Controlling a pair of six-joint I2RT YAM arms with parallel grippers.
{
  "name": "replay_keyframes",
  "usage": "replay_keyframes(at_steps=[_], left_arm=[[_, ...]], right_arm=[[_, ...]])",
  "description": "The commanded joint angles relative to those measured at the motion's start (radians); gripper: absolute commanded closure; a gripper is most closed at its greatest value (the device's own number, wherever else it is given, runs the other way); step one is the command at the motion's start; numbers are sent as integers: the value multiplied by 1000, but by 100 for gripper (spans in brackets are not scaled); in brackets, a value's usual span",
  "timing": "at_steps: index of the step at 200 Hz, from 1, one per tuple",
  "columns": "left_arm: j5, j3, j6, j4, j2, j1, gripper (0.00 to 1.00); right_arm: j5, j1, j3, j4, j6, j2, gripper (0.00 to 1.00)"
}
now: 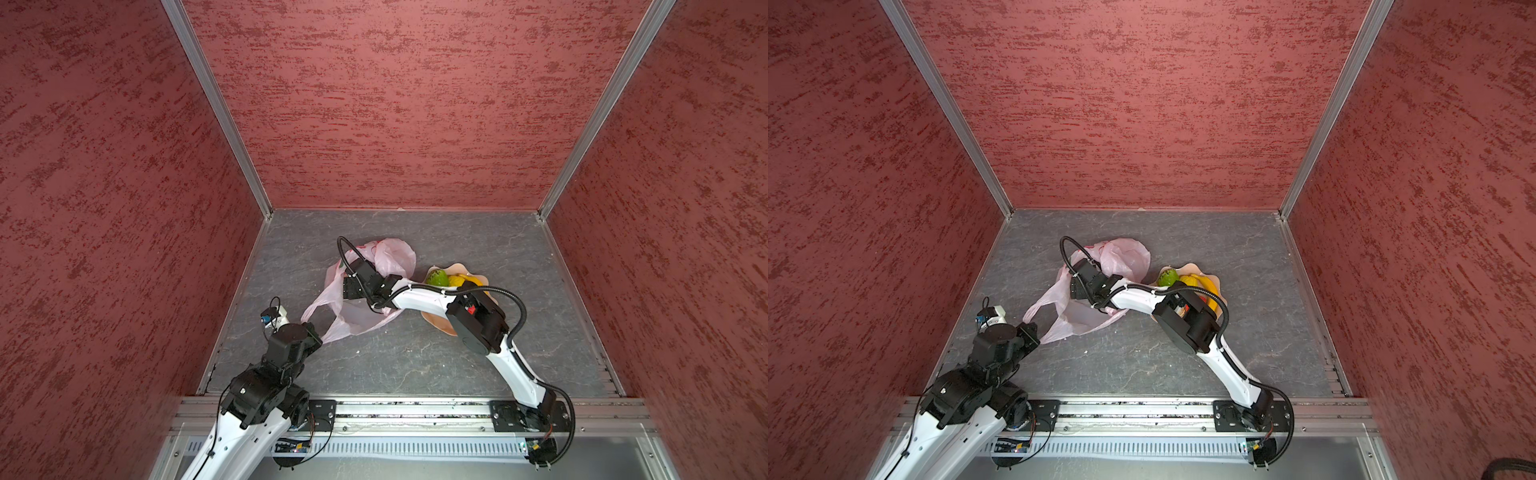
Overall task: Take the fake fruits out of the plastic bag
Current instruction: 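Lower the open right gripper into the bag around the cream pear, then close the right gripper on the cream pear inside the bag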
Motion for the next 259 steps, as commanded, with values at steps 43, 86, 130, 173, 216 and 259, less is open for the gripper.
replay_keyframes(at_steps=[43, 86, 130, 173, 216, 259], left_arm=[[20, -9, -2, 4, 2, 6, 90], [20, 2, -1, -5, 5, 7, 90], [21, 7, -7, -33, 2, 6, 91], [21, 0, -19, -42, 2, 6, 90], [24, 1, -20, -41, 14, 6, 90], [22, -2, -20, -42, 17, 6, 91]], right_arm=[[-13, -16, 23, 102, 12, 37, 18], [-13, -18, 10, 134, 22, 44, 18], [0, -17, -36, 206, 21, 32, 19], [12, -19, -42, 230, 9, 37, 21], [18, -22, -43, 244, 12, 49, 26], [13, -25, -44, 251, 11, 54, 35]])
